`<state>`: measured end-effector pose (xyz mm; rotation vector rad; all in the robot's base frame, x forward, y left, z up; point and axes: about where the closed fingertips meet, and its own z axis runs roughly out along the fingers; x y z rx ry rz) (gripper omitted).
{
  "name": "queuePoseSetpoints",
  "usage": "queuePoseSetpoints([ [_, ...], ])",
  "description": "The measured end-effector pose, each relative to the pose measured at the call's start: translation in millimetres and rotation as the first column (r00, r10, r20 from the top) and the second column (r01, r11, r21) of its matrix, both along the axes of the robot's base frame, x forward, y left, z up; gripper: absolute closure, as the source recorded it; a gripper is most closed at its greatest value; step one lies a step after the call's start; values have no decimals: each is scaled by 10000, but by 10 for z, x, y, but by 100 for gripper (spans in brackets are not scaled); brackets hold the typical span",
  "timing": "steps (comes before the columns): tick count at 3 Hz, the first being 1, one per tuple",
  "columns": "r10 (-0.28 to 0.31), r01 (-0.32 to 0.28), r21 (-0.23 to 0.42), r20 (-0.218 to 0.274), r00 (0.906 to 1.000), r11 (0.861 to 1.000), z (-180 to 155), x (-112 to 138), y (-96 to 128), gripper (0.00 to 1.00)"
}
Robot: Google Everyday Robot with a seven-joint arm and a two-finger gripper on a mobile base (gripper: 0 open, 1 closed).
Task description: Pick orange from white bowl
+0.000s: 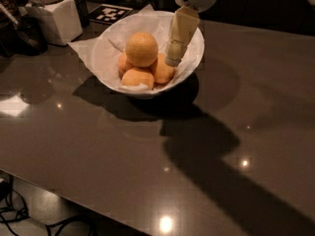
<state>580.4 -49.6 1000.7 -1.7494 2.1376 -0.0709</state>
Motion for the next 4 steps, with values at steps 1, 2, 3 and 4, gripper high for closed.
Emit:
queuePoseSetpoints([
  [1, 186, -180, -323, 177, 9997, 9993, -102, 238, 246, 0],
  [2, 369, -361, -659, 109, 9993, 9972, -225, 395, 415, 0],
  [3, 491, -502, -820, -145, 9987, 9954, -342, 511, 521, 0],
  [4, 572, -603, -890, -366, 9977, 9942, -453, 584, 588, 7],
])
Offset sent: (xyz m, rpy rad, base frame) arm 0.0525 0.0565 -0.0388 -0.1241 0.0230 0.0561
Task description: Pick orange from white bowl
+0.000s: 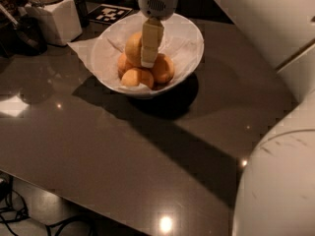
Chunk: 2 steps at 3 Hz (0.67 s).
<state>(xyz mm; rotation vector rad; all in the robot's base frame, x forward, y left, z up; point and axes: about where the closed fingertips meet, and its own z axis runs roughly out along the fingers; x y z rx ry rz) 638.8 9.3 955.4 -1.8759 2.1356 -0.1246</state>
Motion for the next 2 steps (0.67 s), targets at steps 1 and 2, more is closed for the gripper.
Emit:
queuePoseSetpoints([
  [1, 114, -116, -110, -236, 9997, 9999, -110, 39, 66, 16],
  [2, 258, -268, -232, -424, 9988, 9994, -193, 52, 130, 21],
])
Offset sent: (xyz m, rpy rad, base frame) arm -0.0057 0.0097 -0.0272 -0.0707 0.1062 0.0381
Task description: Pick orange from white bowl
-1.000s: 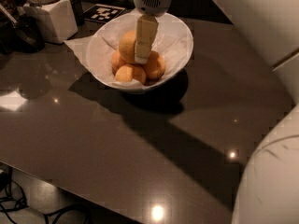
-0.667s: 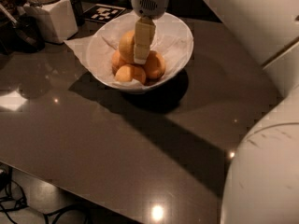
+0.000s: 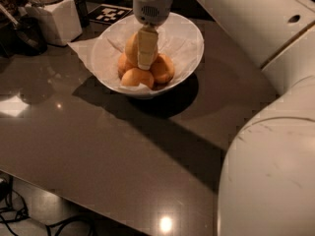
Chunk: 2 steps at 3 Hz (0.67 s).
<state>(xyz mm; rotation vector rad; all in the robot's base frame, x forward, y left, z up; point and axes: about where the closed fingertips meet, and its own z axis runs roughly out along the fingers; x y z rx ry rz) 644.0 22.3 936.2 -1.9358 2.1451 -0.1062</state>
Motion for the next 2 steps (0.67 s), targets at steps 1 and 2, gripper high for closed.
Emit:
queuePoseSetpoints([
  [1, 164, -165, -192, -83, 9998, 9997, -69, -3, 60, 20],
  [2, 340, -346, -374, -177, 9993, 9987, -138, -11, 100, 38],
])
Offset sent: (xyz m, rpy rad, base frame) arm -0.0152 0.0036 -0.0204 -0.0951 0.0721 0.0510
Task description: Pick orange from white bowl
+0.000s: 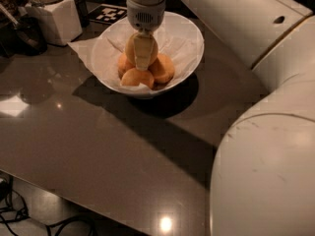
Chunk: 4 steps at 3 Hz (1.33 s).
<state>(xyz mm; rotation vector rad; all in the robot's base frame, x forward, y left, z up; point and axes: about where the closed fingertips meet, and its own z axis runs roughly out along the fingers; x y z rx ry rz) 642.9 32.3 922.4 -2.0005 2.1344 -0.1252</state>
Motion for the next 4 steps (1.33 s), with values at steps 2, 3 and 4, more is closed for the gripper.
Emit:
queuePoseSetpoints([
  [2, 4, -4, -3, -2, 10000, 10000, -2, 0, 1, 84],
  [3, 227, -275, 776, 629, 9978, 9966, 209, -87, -53, 100],
  [4, 571, -922, 2334, 1530, 9866, 9680, 522, -383, -179, 100],
])
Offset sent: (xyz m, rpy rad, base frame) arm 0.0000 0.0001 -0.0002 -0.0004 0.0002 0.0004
